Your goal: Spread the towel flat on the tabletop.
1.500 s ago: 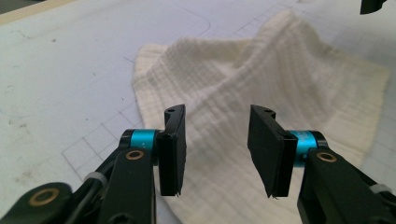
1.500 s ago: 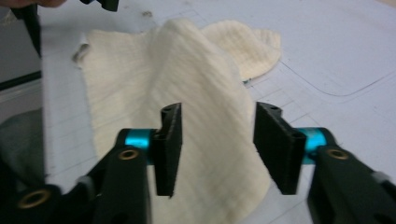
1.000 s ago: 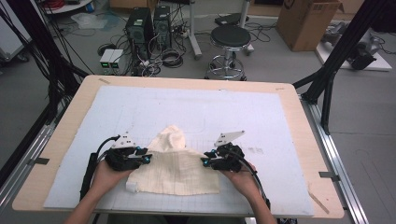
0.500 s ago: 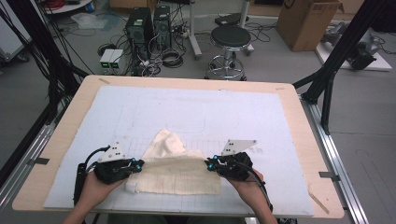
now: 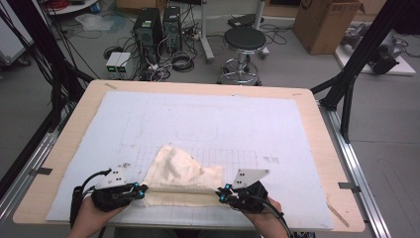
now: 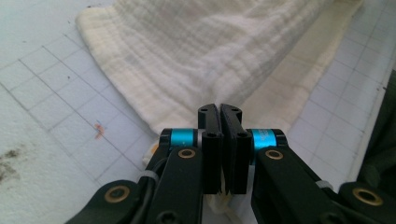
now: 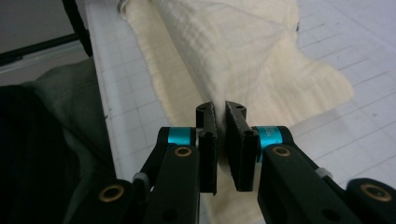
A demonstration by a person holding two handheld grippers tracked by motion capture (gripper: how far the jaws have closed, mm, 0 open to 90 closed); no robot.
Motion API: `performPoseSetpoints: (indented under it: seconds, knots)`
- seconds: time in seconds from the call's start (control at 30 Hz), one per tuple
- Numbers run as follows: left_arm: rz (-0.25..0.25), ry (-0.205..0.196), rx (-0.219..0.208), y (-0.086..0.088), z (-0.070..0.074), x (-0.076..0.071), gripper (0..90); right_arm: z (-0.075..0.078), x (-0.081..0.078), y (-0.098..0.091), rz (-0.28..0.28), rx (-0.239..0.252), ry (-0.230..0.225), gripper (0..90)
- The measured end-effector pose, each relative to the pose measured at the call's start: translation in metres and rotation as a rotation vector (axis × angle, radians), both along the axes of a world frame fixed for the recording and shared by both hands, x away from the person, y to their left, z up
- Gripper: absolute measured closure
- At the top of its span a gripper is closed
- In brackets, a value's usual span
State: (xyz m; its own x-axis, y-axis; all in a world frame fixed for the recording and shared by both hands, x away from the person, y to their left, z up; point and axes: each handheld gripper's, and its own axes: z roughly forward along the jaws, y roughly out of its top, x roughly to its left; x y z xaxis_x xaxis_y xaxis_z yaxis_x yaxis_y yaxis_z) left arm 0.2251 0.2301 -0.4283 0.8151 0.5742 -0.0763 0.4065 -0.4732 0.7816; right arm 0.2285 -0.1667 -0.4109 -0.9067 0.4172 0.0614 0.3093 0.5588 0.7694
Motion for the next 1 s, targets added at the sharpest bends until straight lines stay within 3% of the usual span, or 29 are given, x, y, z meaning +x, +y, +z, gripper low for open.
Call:
performPoseSetpoints:
  seconds: [0.13,0.17,0.3,0.4,0.53,0.7,0.8,0.87,0.93,1.0]
  knots:
    - [-0.018,0.0,-0.026,0.001,0.004,-0.003,75.7,0.002,-0.002,-0.003,0.008,0.005,0.021,72.3]
    - [-0.017,-0.002,-0.037,0.001,0.007,-0.003,70.9,0.009,-0.001,-0.004,0.004,0.032,0.013,68.1]
    - [-0.018,-0.03,-0.048,0.0,0.02,0.004,66.2,0.022,0.003,-0.006,-0.003,0.061,-0.004,59.5]
    - [-0.004,-0.049,-0.066,-0.001,0.029,0.012,64.0,0.036,0.013,-0.006,-0.024,0.076,-0.048,58.2]
    - [0.018,-0.066,-0.079,-0.008,0.037,0.027,60.1,0.041,0.025,-0.004,-0.043,0.074,-0.064,56.8]
    - [0.056,-0.074,-0.056,-0.018,0.029,0.046,59.9,0.033,0.053,0.006,-0.069,0.065,-0.039,51.5]
    - [0.065,-0.061,-0.027,-0.023,0.021,0.055,60.4,0.02,0.073,0.014,-0.09,0.051,0.02,46.0]
    - [0.08,-0.066,0.011,-0.026,0.014,0.059,60.3,0.017,0.076,0.016,-0.091,0.042,0.022,45.7]
    - [0.089,-0.058,0.022,-0.027,0.008,0.062,60.3,0.012,0.082,0.018,-0.097,0.031,0.04,46.3]
    - [0.092,-0.047,0.035,-0.026,0.003,0.064,64.6,0.003,0.089,0.019,-0.087,0.017,0.079,51.1]
